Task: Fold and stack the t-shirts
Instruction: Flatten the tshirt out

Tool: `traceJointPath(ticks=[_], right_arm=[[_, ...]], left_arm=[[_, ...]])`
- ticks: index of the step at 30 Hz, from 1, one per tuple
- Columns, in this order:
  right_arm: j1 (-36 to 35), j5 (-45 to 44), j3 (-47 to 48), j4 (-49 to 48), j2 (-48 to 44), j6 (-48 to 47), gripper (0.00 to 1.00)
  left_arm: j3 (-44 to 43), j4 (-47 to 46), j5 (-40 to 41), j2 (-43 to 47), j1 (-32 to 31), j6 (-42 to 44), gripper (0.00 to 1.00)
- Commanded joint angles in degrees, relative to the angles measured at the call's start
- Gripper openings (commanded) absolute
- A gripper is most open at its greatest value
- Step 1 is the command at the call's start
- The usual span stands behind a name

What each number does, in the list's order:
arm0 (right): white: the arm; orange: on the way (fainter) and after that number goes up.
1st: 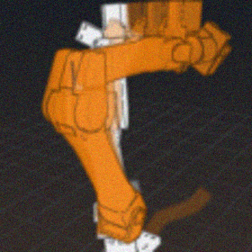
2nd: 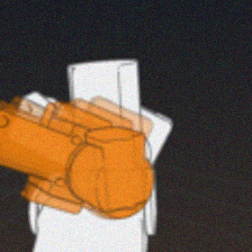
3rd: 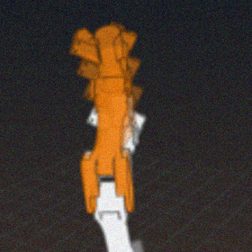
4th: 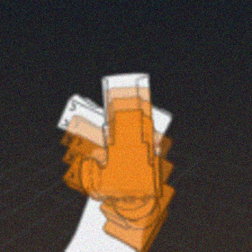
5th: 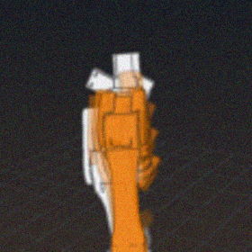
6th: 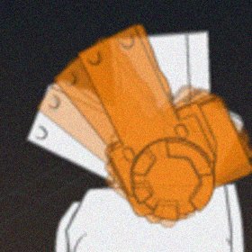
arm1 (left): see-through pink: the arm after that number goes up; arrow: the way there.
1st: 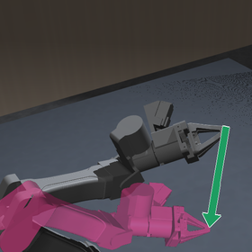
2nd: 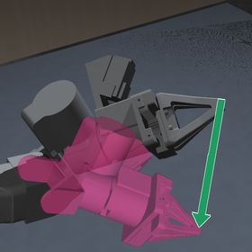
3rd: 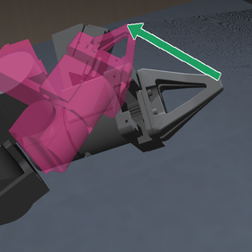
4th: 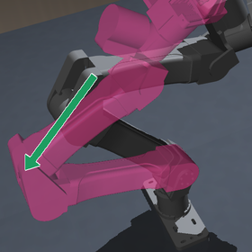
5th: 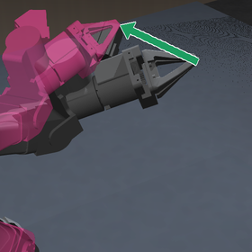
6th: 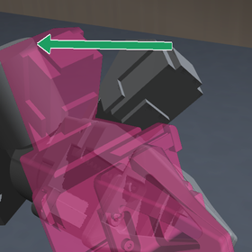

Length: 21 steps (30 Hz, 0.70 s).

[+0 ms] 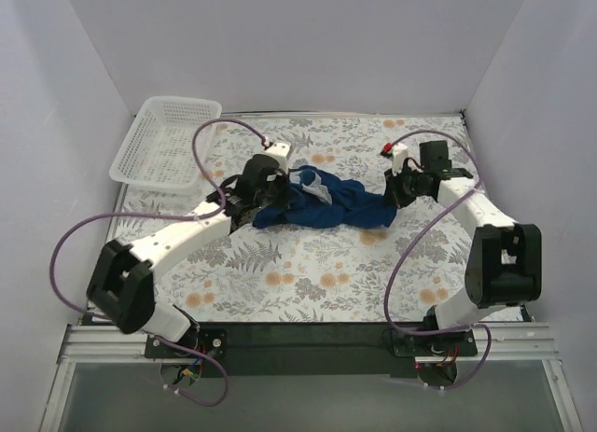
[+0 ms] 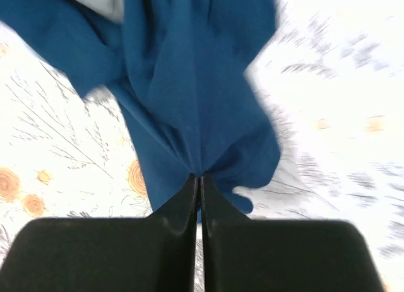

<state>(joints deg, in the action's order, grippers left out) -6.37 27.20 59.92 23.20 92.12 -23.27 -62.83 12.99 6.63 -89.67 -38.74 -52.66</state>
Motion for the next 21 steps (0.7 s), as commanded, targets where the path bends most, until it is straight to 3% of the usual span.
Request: traceJointPath(ticks=[1, 8, 14, 21], right_arm=[[3.11, 4.34, 6.78, 1.75, -10.27, -1.78, 0.01], [8.74, 11.56, 14.78, 6.33, -23.72, -3.01, 0.01], [11.37, 9.01, 21.37, 6.51, -29.79, -2.84, 0.01], [14.63, 7.52, 29.28, 4.93, -34.19, 0.67, 0.01]], left_arm=[[1.56, 0.54, -0.39, 17.45, 0.16, -0.07, 0.0], [3.77, 5.11, 1.71, 35.14, 0.95, -2.36, 0.0], [-0.01, 7.48, 6.02, 42.37, 1.12, -2.09, 0.0], [-1.77, 4.41, 5.4, 47.39, 1.12, 0.63, 0.0]])
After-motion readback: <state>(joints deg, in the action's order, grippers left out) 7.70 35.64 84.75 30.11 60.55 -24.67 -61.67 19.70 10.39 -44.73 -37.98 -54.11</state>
